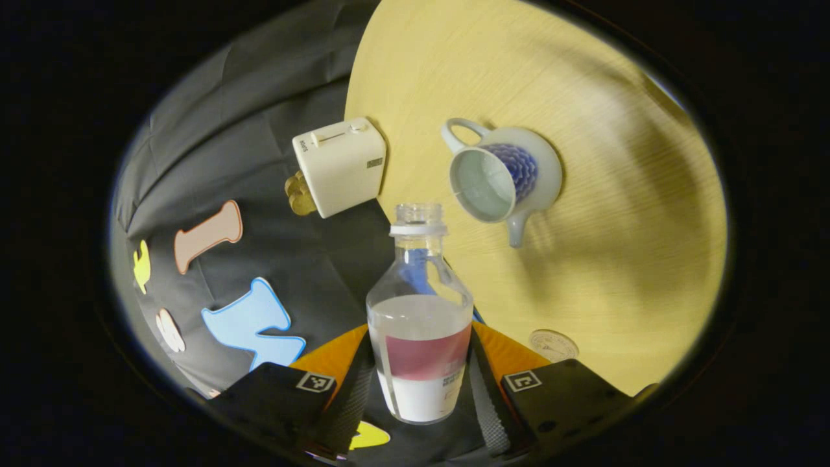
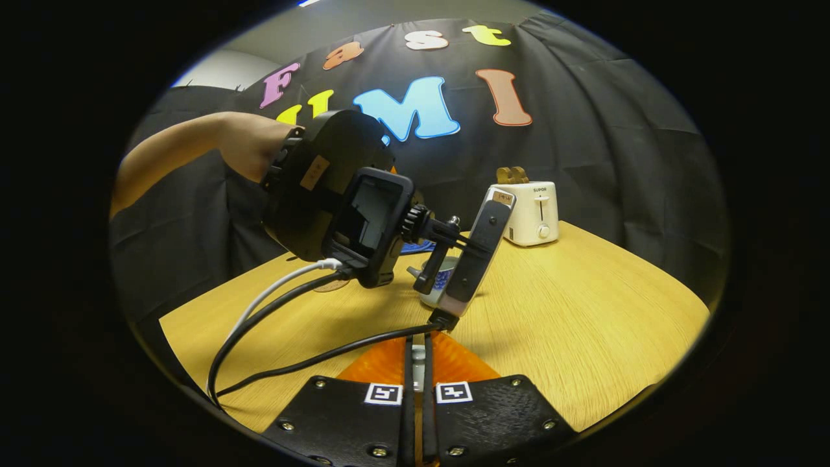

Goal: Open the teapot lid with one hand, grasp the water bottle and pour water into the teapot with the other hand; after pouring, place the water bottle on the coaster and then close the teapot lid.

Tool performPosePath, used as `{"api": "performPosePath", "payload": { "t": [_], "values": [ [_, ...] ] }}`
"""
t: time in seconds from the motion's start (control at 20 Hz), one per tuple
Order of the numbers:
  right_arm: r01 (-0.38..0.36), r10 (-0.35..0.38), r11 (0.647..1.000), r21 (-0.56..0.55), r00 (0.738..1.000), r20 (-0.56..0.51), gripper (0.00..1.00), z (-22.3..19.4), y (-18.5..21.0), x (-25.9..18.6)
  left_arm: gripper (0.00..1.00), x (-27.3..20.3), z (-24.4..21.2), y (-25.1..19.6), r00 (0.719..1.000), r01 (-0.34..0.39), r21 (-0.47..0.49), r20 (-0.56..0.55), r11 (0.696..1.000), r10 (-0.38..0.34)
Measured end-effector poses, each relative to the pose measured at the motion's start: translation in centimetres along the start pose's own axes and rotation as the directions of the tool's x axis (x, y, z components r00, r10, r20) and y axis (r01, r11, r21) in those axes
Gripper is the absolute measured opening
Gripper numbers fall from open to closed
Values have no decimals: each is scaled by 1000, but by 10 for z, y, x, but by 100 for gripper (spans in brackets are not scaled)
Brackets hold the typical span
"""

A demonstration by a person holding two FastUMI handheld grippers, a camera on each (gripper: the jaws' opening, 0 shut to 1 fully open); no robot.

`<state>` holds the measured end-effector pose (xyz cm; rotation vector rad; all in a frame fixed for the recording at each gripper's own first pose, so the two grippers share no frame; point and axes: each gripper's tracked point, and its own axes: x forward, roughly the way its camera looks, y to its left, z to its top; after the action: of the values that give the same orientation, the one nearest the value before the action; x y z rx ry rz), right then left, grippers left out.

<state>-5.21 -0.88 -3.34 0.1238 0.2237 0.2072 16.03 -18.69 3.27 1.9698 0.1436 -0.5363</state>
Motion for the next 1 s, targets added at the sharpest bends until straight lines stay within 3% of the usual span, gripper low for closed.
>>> {"api": "performPosePath", "payload": {
  "t": [0.2,0.5,0.8,1.0],
  "values": [
    [5,-5,1000,-12,1000,9,5,1,-1,-1,84,8,5,-24,998,43,-99,41,994,-39],
    [14,-13,999,-41,999,34,5,7,0,-3,85,14,7,-39,994,45,-265,104,963,-18],
    [23,-14,995,-96,996,91,5,26,7,-6,85,5,-2,-51,985,40,-517,162,855,52],
    [17,-5,993,-117,995,97,5,29,13,-4,85,-3,-21,-58,981,15,-658,157,753,118]
  ]
}}
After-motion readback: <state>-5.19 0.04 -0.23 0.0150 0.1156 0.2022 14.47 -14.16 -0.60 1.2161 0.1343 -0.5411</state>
